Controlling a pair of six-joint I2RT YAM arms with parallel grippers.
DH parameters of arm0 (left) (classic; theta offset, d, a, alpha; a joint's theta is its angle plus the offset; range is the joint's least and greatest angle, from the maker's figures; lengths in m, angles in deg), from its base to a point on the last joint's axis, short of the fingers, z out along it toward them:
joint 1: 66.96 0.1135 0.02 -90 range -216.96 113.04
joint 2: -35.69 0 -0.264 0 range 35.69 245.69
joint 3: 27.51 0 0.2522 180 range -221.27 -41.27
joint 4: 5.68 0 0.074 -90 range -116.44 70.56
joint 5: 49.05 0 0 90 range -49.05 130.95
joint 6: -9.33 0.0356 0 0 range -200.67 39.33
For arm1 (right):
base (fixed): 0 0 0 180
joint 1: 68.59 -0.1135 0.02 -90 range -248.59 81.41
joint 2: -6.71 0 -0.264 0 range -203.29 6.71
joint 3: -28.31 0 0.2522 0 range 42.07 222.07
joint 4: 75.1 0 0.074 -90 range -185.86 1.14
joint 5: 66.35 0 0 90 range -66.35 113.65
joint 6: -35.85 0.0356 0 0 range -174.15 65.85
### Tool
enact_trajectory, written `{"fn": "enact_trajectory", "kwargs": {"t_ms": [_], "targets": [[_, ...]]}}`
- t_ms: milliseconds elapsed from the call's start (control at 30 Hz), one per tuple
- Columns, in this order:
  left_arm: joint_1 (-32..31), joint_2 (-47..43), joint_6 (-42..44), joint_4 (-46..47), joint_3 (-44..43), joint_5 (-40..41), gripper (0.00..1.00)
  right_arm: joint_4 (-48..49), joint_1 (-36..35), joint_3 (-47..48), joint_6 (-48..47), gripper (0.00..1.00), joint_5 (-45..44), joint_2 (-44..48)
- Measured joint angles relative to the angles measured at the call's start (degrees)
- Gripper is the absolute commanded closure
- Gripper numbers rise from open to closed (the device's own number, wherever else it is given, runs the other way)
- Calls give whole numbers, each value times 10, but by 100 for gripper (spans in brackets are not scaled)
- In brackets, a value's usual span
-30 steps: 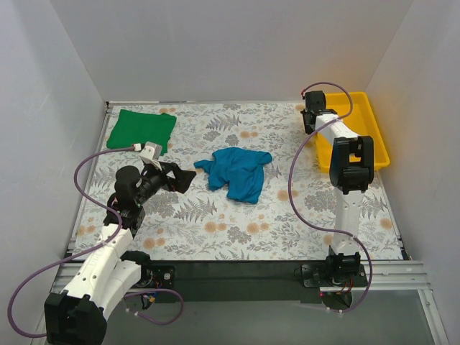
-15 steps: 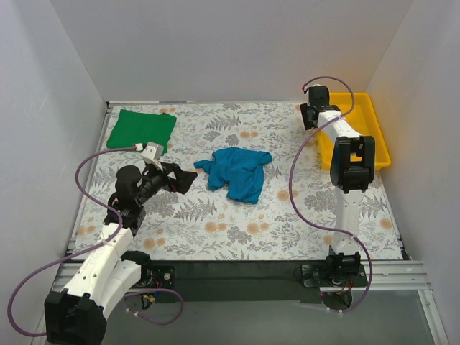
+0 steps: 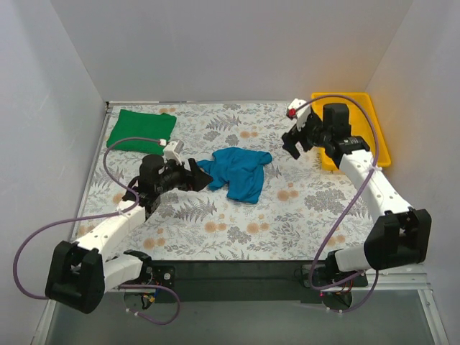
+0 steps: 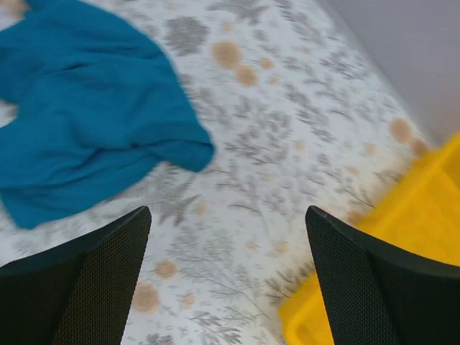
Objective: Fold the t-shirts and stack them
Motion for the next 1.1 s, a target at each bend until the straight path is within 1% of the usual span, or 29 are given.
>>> {"fn": "enact_trajectory", "kwargs": {"t_ms": [67,133,167,233,267,367,400,500,600,733,833,900,933,967,1000,1033,1067,1100], "targets": [[-26,34,-17,-2,-16,13,31,-13,-1,-54,-26,6,112,43],[-61,69,-27,-5,-32,36,34,-21,0,-106,-41,6,209,65],[-80,86,-29,-10,-43,51,37,-30,0,-134,-45,5,253,72],[-117,132,-24,-29,-78,91,39,-34,0,-185,-53,2,313,85],[-132,156,-15,-37,-98,111,42,-37,0,-209,-55,2,330,95],[-152,215,15,-73,-157,165,47,-37,2,-257,-57,2,358,128],[-153,233,26,-85,-175,183,50,-33,3,-269,-58,2,365,140],[-154,275,56,-119,-220,228,53,-11,18,-302,-60,2,386,171],[-153,297,78,-146,-245,264,53,-1,47,-324,-59,2,404,182],[-154,316,99,-173,-266,283,54,7,76,-329,-58,2,422,178],[-154,341,110,-185,-285,285,58,11,80,-329,-57,2,429,172],[-154,364,115,-193,-298,286,77,13,80,-329,-57,2,434,171],[-154,374,119,-197,-303,287,83,14,81,-329,-57,2,436,171],[-154,382,122,-200,-305,287,98,15,81,-329,-57,2,438,171],[-154,389,124,-203,-308,288,100,16,81,-329,-57,2,442,171],[-154,392,124,-210,-311,289,100,16,81,-329,-57,3,443,171],[-154,392,131,-217,-315,289,100,17,80,-329,-57,8,449,170],[-154,391,134,-219,-322,289,100,19,78,-329,-54,9,454,165]]}}
